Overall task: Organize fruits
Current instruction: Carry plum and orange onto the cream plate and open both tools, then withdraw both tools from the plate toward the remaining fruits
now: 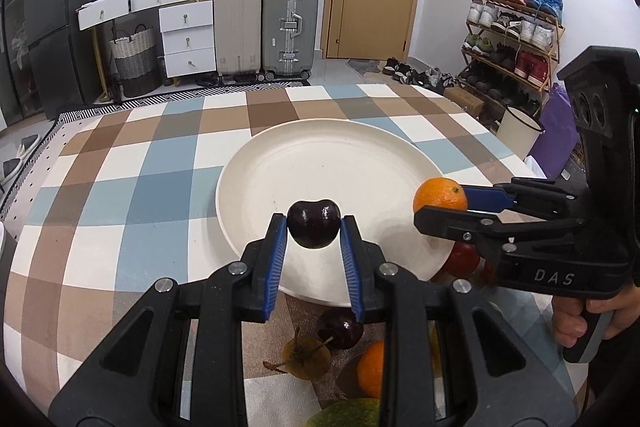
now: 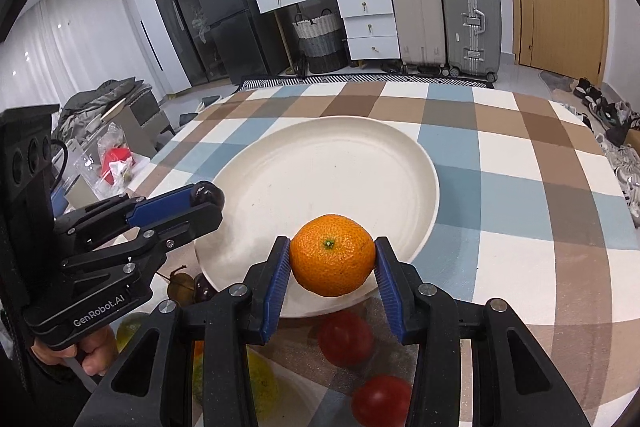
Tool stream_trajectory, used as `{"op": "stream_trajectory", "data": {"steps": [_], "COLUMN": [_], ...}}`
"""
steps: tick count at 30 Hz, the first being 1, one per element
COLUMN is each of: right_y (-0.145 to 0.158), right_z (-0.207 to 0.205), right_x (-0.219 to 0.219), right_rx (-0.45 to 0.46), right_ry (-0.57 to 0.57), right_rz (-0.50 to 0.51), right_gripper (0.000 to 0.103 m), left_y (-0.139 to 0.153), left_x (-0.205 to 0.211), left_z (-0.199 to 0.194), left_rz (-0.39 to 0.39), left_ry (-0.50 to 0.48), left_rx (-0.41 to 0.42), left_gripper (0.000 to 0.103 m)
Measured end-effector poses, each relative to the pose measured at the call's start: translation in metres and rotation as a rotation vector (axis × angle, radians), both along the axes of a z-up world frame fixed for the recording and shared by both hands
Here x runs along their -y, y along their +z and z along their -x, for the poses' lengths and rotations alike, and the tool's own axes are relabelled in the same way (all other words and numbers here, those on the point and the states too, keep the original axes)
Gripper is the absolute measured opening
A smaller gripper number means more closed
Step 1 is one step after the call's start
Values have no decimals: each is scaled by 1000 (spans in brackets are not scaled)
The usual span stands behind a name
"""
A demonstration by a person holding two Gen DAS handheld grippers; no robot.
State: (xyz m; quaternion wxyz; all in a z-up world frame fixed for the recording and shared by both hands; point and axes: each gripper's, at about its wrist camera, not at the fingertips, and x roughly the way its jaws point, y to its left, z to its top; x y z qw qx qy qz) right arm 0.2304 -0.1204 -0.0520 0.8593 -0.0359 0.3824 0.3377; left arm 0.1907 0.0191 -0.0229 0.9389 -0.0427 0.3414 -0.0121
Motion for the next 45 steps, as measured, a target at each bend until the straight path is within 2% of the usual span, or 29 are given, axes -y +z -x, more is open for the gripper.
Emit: {"op": "stream_trajectory", "data": {"steps": [3,6,8,9,10,11,12,14,18,19,20,29,34,45], "right_y": [-3,0,4,7,8,9,11,13,16,16,17,21,17,12], "right_z": [-3,-2,1,4,5,7,8,10,17,20,22,25,32,51], "right_x": [0,4,8,11,13,16,18,22,32,33,35,44,50,65], "right_rx": [-6,12,33,44,49,53,60,70,87,92,98,101,95,82], "right_ry": [-16,-34,-42,-43,-43,-44,-46,-53,-48,-44,-39,-43,-27,-23], "right_rz": [-4,-15,-15,-20,-25,-26,-27,-28,-31,-30,-27,-6,13,42], "right_gripper": [44,53,63,71,78,81,84,90,101,102,102,102,102,102], "left_y": [-2,-1,1,1,3,3,5,8,17,18,19,27,25,22], "left_x": [2,1,0,-1,-2,-4,-6,-8,-11,-11,-11,-12,-11,-8], "left_z": [-1,0,2,4,6,8,11,18,30,32,34,55,68,105], "left_rz": [-2,-1,-10,-7,-4,0,2,-1,5,8,5,17,1,12], "left_ry": [-5,3,19,26,31,42,56,74,89,89,91,88,94,100], "left_rx": [-13,-17,-13,-11,-10,-4,4,25,53,55,62,69,29,9], "left_gripper": [24,25,27,31,40,53,59,81,90,99,102,102,102,102]}}
